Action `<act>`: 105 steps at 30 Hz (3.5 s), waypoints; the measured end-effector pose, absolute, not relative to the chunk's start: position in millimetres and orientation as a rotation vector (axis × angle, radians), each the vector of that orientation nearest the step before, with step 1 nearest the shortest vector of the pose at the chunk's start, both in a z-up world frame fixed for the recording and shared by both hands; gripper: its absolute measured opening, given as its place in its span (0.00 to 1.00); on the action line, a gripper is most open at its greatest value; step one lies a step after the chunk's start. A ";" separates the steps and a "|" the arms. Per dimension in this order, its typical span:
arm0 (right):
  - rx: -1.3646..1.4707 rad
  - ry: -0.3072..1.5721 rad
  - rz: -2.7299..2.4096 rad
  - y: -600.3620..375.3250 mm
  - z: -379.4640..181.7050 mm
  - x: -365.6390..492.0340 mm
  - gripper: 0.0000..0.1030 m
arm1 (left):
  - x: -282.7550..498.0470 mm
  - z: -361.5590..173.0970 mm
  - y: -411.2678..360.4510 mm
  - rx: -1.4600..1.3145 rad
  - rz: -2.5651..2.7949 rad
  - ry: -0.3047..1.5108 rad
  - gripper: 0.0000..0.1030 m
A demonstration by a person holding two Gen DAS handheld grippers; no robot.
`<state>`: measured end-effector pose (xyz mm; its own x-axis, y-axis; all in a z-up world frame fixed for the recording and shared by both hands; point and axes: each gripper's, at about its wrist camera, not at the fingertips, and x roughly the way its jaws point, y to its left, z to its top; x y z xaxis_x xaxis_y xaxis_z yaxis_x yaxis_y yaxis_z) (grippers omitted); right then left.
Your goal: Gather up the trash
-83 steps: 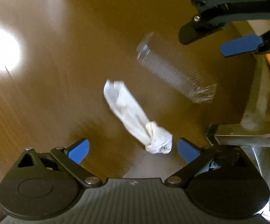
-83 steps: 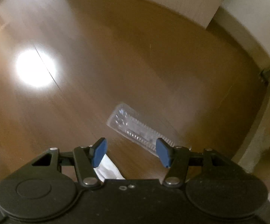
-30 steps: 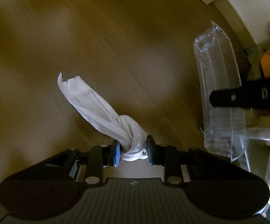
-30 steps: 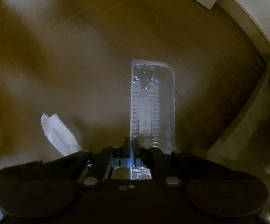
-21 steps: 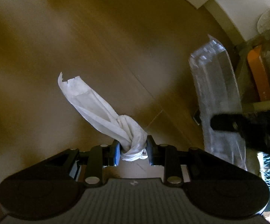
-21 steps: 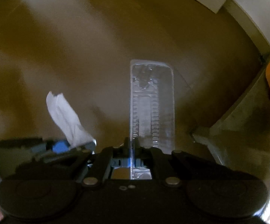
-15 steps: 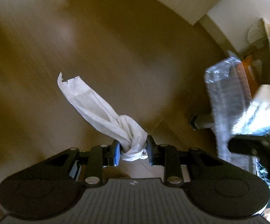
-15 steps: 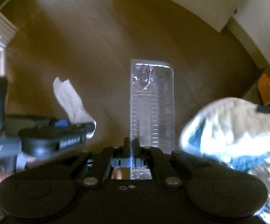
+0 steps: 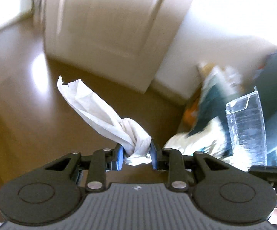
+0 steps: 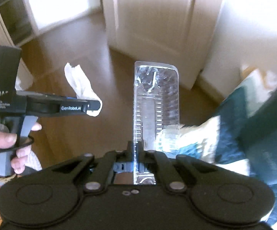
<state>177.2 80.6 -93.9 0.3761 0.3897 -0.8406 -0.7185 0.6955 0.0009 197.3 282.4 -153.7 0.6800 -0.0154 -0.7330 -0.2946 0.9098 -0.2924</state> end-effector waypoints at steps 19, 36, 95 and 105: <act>-0.223 0.580 0.503 -69.5 40.7 189.7 0.01 | 210.7 68.6 118.0 -0.057 -0.116 0.452 0.27; -0.072 0.434 0.264 -176.7 95.5 244.2 0.01 | 276.3 142.3 0.6 0.106 -0.283 0.382 0.27; -0.030 0.584 0.221 -195.2 25.7 292.8 0.41 | 403.2 46.0 -40.5 0.027 -0.295 0.744 0.74; -0.043 0.504 0.258 -187.2 61.0 235.1 0.49 | 325.3 95.4 -10.1 -0.010 -0.284 0.584 0.78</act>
